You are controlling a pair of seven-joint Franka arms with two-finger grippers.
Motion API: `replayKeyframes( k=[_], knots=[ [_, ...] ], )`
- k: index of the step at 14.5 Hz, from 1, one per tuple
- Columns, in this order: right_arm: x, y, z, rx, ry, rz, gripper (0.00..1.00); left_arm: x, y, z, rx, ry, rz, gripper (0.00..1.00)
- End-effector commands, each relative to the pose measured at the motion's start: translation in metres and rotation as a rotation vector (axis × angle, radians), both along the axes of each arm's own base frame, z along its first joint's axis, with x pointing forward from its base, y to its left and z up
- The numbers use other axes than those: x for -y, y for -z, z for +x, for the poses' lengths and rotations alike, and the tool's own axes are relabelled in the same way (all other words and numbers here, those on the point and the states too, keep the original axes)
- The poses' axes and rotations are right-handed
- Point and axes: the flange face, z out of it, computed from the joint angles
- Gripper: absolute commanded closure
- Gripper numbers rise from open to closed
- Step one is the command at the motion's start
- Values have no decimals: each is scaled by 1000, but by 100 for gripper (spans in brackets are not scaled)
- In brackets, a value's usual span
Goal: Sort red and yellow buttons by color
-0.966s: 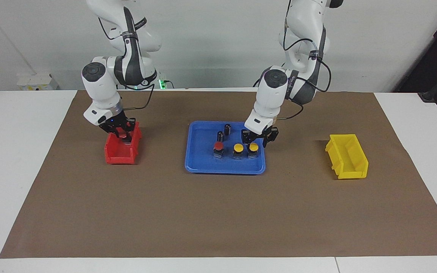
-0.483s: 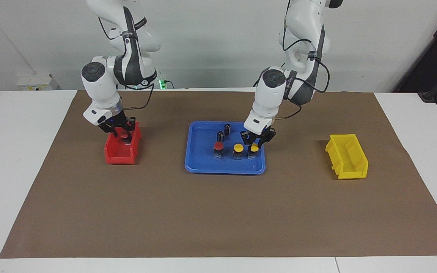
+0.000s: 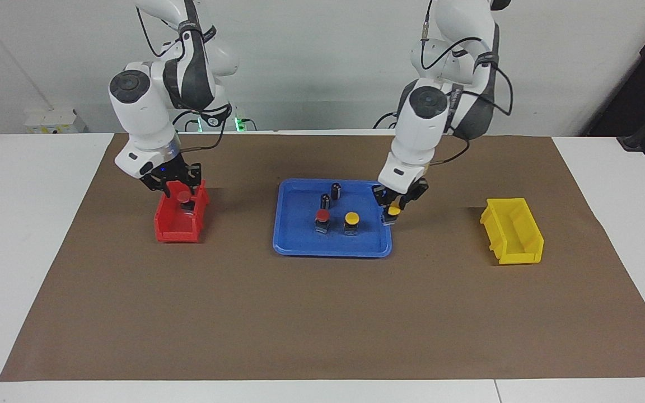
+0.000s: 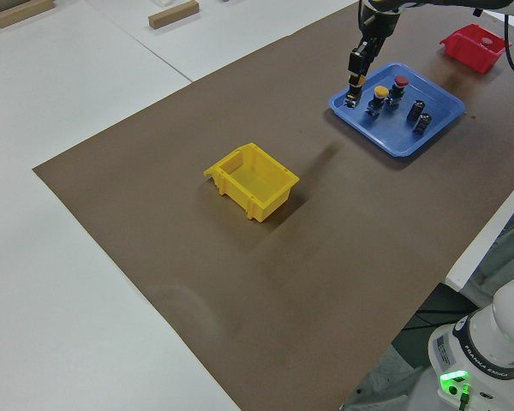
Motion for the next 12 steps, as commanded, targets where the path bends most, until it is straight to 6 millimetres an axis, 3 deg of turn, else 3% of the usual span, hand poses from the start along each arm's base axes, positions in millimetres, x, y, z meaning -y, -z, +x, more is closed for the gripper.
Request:
replayKeyframes(
  k=[1,3,4,6,8,12],
  knots=[
    [-103,-6,31,33,81,74,28,-119,-35,15,-15,67,-6,99],
    [-193,14,40,31,141,91,28,-182,-37,21,-25,110,-12,99],
    [-227,24,41,42,175,73,28,-213,-32,22,-17,119,-15,99],
    [-288,57,28,52,218,27,28,-254,-17,15,16,164,-17,99],
    [-301,79,24,65,243,50,28,-268,2,12,46,174,-14,99],
    [-300,101,9,41,234,28,28,-278,36,9,58,179,-9,99]
  ],
)
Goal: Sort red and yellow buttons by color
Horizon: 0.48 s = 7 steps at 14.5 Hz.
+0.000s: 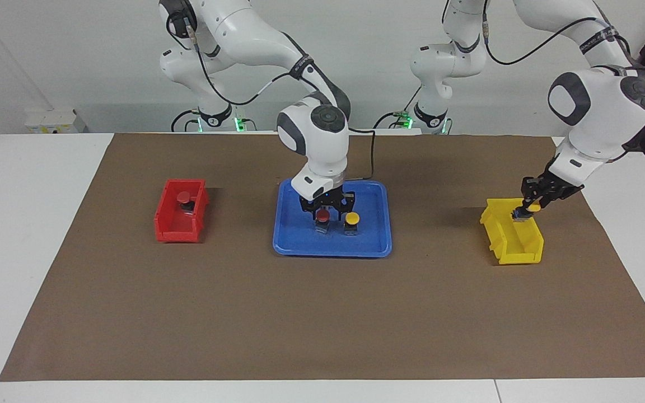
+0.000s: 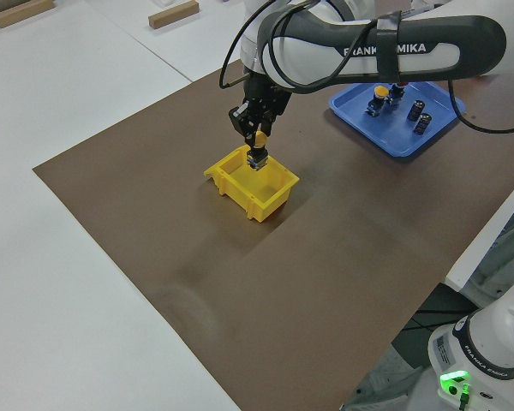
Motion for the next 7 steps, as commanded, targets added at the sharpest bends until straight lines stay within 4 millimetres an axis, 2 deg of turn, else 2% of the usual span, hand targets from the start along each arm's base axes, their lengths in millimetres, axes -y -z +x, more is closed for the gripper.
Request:
replayKeyframes(
  k=[1,3,5,6,7],
  knots=[
    [7,2,-8,12,1,-7,28,-2,23,-14,26,17,4,99],
    [9,8,-13,10,-2,-8,29,-2,49,-22,23,21,5,99],
    [10,10,-14,9,-2,-9,32,-3,64,-23,38,18,8,99],
    [10,10,-14,8,-2,-10,36,-3,65,-23,37,20,8,99],
    [9,10,-15,4,-2,-10,45,-3,67,-23,32,18,8,99]
  ],
)
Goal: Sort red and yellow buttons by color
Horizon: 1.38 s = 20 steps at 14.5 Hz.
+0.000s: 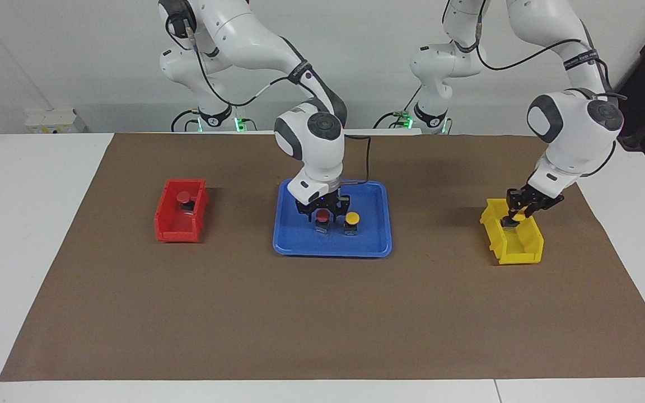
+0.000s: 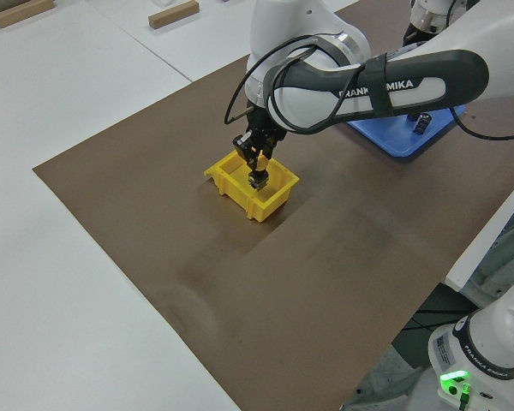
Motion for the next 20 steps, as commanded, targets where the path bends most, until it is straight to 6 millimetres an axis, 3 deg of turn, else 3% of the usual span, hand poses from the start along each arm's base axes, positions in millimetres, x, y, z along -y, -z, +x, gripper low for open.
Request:
replayKeyframes(
  k=[1,3,4,5,6,7,8,10,13,15,16,17,18,19,20],
  knots=[
    [5,-5,-7,14,1,-4,55,-2,1,-4,16,17,5,98],
    [3,-12,-3,18,1,-2,76,-3,10,-9,3,33,5,98],
    [4,-22,3,19,6,-3,81,-6,11,-9,8,33,6,98],
    [11,-37,13,10,14,-13,81,-12,12,-10,5,22,6,92],
    [25,-51,25,5,27,-22,81,-12,13,-10,3,22,6,73],
    [59,-69,42,5,24,-27,81,-12,13,-11,2,22,6,55],
    [93,-96,50,16,-12,-18,81,-12,13,-11,2,20,6,45],
    [184,-122,57,-30,-76,-51,81,-10,12,-10,-3,14,5,41],
    [306,-129,63,-65,-133,-32,81,-4,6,-7,-3,7,4,29],
    [356,-118,60,-84,-201,-29,81,8,-26,4,-23,-29,0,22],
    [378,-114,55,-88,-215,-28,81,24,-52,12,-36,-37,-1,17],
    [392,-104,51,-84,-218,-28,81,56,-74,18,-33,-57,-1,12],
    [400,-99,47,-62,-209,-31,81,97,-84,21,-21,-103,-3,7],
    [402,-90,42,-60,-207,-31,81,144,-82,21,-9,-168,-8,0],
    [402,-83,34,-61,-207,-33,81,189,-80,12,-2,-213,-13,0]
  ],
)
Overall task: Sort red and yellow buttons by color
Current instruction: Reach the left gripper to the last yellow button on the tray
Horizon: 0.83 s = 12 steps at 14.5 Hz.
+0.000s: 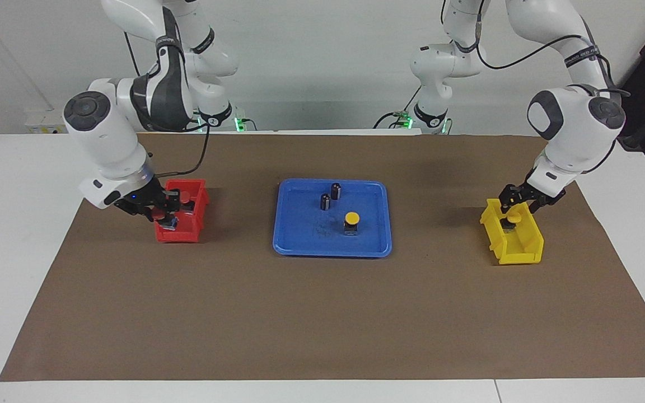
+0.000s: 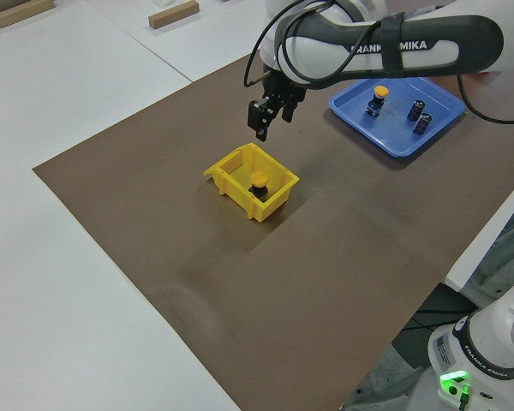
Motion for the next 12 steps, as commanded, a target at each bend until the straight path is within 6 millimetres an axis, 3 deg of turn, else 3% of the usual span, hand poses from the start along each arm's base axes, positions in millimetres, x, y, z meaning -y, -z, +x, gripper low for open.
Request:
replayKeyframes(
  k=[1,3,6,10,12],
  knots=[
    [-7,20,-32,15,-22,6,81,122,5,-18,-7,-83,1,0],
    [-9,35,-47,16,-28,3,81,200,29,-35,-7,-92,1,0],
    [-11,47,-57,16,-32,3,81,279,64,-64,6,-96,-7,0],
    [-16,60,-67,34,-37,1,81,323,92,-83,26,-93,-22,0],
    [-17,65,-70,56,-38,1,81,326,106,-81,22,-92,-15,0]
  ],
)
